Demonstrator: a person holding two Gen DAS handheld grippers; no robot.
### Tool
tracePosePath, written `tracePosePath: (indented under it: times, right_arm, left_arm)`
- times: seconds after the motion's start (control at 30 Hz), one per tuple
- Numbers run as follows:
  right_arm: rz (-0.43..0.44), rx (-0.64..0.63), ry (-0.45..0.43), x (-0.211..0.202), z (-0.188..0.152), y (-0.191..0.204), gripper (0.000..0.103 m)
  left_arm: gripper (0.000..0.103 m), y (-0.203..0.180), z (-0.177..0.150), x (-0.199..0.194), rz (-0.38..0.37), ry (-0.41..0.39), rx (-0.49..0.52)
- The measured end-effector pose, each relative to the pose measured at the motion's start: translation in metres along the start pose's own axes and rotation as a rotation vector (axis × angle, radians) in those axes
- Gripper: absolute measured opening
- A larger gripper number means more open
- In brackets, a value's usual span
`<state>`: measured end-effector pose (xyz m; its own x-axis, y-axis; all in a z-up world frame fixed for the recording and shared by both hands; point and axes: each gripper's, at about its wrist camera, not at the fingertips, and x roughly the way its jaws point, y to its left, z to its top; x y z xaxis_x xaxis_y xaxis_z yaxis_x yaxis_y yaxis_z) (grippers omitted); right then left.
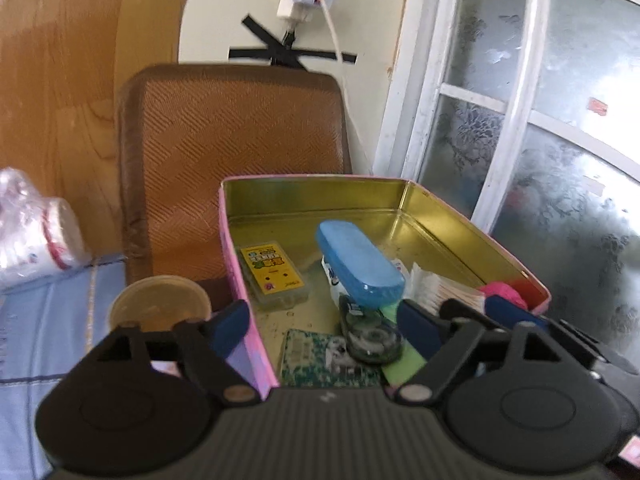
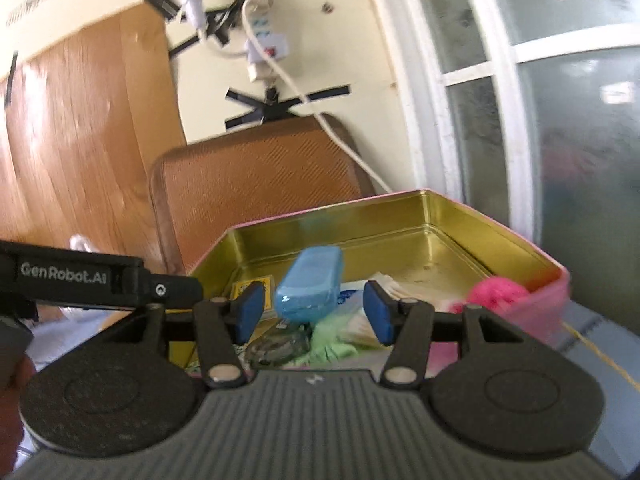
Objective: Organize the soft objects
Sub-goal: 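Carry the blue case into the pink tin and open the left gripper, then withdraw the left gripper from the pink tin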
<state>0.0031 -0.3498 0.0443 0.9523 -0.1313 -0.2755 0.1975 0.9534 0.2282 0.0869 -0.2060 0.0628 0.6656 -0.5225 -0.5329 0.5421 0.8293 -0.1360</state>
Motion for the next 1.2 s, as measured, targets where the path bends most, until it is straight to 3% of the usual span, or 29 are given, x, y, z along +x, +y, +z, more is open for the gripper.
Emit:
tracePosePath:
  times: [0.27,0.63,0.97,1.2]
  right_arm:
    - [0.005,0.040,-0.007,-0.035,-0.002,0.000,0.061]
    - [0.078,0.124,0.081,-0.064,-0.004,0.017,0.072]
    - [0.090,0.131,0.105,-0.075,-0.007,0.037,0.080]
    - [0.098,0.138,0.125,-0.071,-0.010,0.040,0.081]
  left_arm:
    - [0.103,0.002,-0.024,-0.059,0.087,-0.042,0.012]
    - [0.103,0.011,-0.065,-0.107,0.202,-0.012,0.012]
    - [0.103,0.017,-0.082,-0.125,0.197,-0.014,-0.025]
    - [0.103,0.017,-0.085,-0.128,0.248,-0.012,0.001]
